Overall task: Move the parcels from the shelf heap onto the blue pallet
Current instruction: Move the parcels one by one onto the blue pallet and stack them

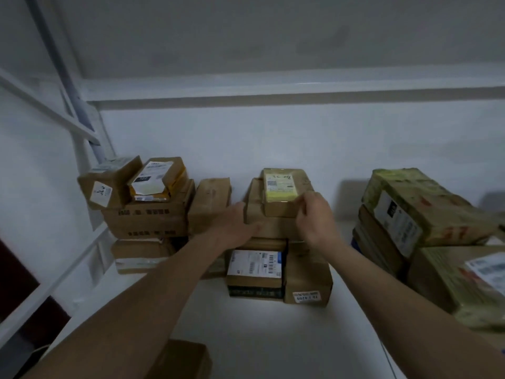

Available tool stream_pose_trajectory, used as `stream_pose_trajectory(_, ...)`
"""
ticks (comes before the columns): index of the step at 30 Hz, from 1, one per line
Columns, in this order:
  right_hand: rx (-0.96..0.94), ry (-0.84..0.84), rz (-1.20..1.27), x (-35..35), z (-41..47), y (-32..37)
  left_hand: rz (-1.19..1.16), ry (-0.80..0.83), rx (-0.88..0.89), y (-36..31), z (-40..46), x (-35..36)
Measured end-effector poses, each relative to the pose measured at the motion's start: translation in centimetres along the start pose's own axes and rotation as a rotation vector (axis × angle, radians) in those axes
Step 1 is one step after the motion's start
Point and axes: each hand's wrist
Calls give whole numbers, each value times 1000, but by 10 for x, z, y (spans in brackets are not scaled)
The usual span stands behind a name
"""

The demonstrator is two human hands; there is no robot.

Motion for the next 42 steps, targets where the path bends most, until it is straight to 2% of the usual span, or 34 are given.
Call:
stream_pose_trajectory(5, 66, -21, 23, -1, 12, -20, -145, -46, 8, -9, 21, 10)
stream_pose_trajectory(7, 40, -5, 65, 4, 13, -17, -97, -102, -9, -6, 24, 9)
stream_pose_trajectory(10, -34, 30, 84, 15, 14, 0, 11, -269, -33, 8, 26, -1)
stream_pose_trajectory(13, -46, 153, 147, 33, 14, 24, 49, -366, -111, 32, 30, -12)
stream_pose_trajectory(16, -58, 312, 234, 55, 11, 52, -80, -390, -175, 52, 30, -20)
stream_pose_trajectory(19, 3, 464, 369, 80, 14, 75, -145, -433, -198, 71, 28, -22)
stream_pose_trajectory(22, 128, 516, 535, 104, 22, 93, -270, -506, -204, 86, 28, -22)
stream_pose_trajectory(24, 244, 531, 598, 118, 30, 96, -448, -475, -245, 93, 27, -22)
stream_pose_trajectory(27, 396, 526, 743, 131, 35, 94, -720, -255, -286, 97, 24, -19)
stream_pose_trajectory(29, 415, 508, 832, 134, 32, 94, -799, -134, -243, 99, 20, -17)
stream_pose_trajectory(32, 353, 426, 906, 129, 32, 93, -811, -41, -118, 94, 12, -15)
stream_pose_trajectory(38, 188, 234, 1026, 94, 36, 107, -752, -190, 237, 67, -3, -33)
stream_pose_trajectory(42, 159, 89, 1029, 70, 22, 115, -742, -201, 348, 48, -10, -41)
Point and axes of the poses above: each hand's wrist, its own z-axis towards the middle knuckle, its own x-axis out of the palm, y = z × x, and after that the axes turned 7 degrees about y, right-handed
